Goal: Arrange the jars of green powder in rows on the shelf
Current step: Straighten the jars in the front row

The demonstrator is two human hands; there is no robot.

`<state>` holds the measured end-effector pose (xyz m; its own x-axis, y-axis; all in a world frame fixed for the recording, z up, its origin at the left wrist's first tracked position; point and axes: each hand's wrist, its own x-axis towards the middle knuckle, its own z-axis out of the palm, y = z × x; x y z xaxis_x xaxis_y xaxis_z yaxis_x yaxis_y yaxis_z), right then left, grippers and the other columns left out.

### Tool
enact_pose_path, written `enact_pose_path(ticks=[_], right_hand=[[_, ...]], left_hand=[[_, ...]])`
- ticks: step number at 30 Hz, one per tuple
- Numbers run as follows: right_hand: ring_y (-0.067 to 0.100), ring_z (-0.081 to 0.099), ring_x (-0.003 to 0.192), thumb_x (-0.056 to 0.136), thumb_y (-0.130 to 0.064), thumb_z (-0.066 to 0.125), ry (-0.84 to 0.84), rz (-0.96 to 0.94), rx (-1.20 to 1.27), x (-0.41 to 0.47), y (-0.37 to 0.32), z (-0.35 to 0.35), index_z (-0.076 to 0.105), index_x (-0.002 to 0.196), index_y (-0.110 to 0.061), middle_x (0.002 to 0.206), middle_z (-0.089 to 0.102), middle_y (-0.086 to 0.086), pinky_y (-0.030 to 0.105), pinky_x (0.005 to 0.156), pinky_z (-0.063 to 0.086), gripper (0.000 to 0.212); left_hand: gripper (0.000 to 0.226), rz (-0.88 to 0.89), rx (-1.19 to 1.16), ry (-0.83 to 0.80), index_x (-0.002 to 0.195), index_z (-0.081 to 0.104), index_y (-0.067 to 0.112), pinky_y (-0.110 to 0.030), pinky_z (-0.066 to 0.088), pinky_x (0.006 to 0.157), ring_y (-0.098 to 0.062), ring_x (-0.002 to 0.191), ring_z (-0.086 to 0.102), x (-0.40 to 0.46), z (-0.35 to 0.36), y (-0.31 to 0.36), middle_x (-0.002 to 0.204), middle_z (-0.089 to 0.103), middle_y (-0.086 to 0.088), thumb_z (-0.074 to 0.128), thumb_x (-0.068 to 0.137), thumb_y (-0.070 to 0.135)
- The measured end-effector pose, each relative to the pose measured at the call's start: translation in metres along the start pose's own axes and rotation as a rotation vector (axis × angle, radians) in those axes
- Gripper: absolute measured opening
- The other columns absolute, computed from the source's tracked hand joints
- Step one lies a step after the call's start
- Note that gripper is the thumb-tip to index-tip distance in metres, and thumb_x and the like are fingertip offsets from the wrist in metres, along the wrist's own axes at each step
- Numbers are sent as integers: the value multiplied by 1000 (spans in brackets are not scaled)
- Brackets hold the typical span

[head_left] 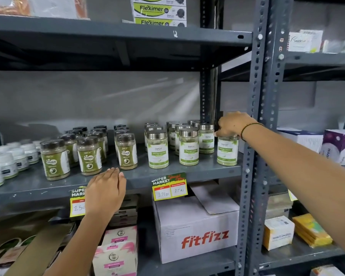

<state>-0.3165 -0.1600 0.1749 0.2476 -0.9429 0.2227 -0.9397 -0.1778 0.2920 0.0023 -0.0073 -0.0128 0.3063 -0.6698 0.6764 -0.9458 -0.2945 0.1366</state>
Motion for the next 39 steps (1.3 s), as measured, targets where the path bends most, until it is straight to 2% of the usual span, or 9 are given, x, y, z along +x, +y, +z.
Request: enact_pose_path(ticks=[3, 5, 8, 18, 23, 27, 32, 36, 39], right_hand=[[26, 55, 89, 89, -57, 54, 28, -31, 60, 4, 3, 1, 65, 116, -14, 114, 65, 9, 39, 84, 53, 52], [24, 57, 86, 89, -53, 58, 41, -58, 130, 7, 3, 4, 65, 109, -13, 109, 67, 9, 38, 82, 54, 45], [24, 62, 97, 88, -48, 63, 45, -101, 252, 11, 4, 5, 66, 114, -14, 112, 67, 7, 36, 85, 54, 43], [22, 54, 119, 83, -38, 75, -3, -205, 540, 21, 12, 11, 62, 128, -19, 132, 60, 3, 33, 98, 43, 50], [23, 50, 126, 83, -34, 75, -10, -206, 634, 25, 14, 19, 59, 131, -21, 140, 55, 3, 30, 96, 37, 53], [23, 49, 128, 85, -40, 72, -44, -219, 647, 24, 14, 20, 49, 142, -22, 146, 50, 4, 29, 95, 36, 64], [23, 50, 130, 92, -50, 59, 412, -346, 718, 19, -4, 13, 57, 136, -17, 140, 57, 5, 34, 104, 38, 56], [22, 59, 119, 88, -61, 56, 256, -474, 617, 17, -28, 5, 62, 130, -15, 130, 64, 6, 30, 94, 45, 62], [24, 59, 116, 84, -66, 55, 204, -454, 528, 19, -41, 6, 59, 133, -17, 127, 65, 8, 41, 98, 49, 69]], left_hand=[[54, 1, 0, 4, 104, 72, 6, -42, 51, 91, -28, 104, 67, 0, 0, 0, 108, 73, -12, 29, 94, 36], [54, -1, 1, 4, 104, 72, 6, -42, 51, 91, -27, 104, 67, 0, 0, 0, 107, 74, -11, 29, 94, 37], [54, -1, 4, -2, 105, 72, 5, -42, 50, 93, -27, 105, 67, -1, 0, 1, 108, 73, -12, 29, 94, 36], [53, -13, 24, -12, 105, 71, 5, -43, 52, 90, -29, 101, 68, 0, -1, 2, 107, 73, -12, 29, 93, 36], [54, -13, 24, -8, 105, 71, 5, -43, 51, 92, -28, 103, 67, -1, -1, 2, 108, 73, -12, 29, 93, 37], [53, -17, 11, 14, 102, 72, 3, -44, 52, 89, -30, 100, 68, -2, -2, 3, 104, 74, -14, 31, 93, 35], [51, -12, 17, 21, 101, 73, 4, -43, 52, 88, -29, 99, 69, -2, -2, 4, 103, 74, -14, 32, 93, 34], [50, -8, 28, 11, 102, 72, 5, -41, 52, 89, -27, 100, 69, -2, -3, 3, 105, 74, -12, 33, 94, 34], [49, -8, 29, 9, 102, 72, 5, -42, 52, 89, -27, 100, 69, -2, -3, 3, 106, 74, -12, 33, 93, 34]])
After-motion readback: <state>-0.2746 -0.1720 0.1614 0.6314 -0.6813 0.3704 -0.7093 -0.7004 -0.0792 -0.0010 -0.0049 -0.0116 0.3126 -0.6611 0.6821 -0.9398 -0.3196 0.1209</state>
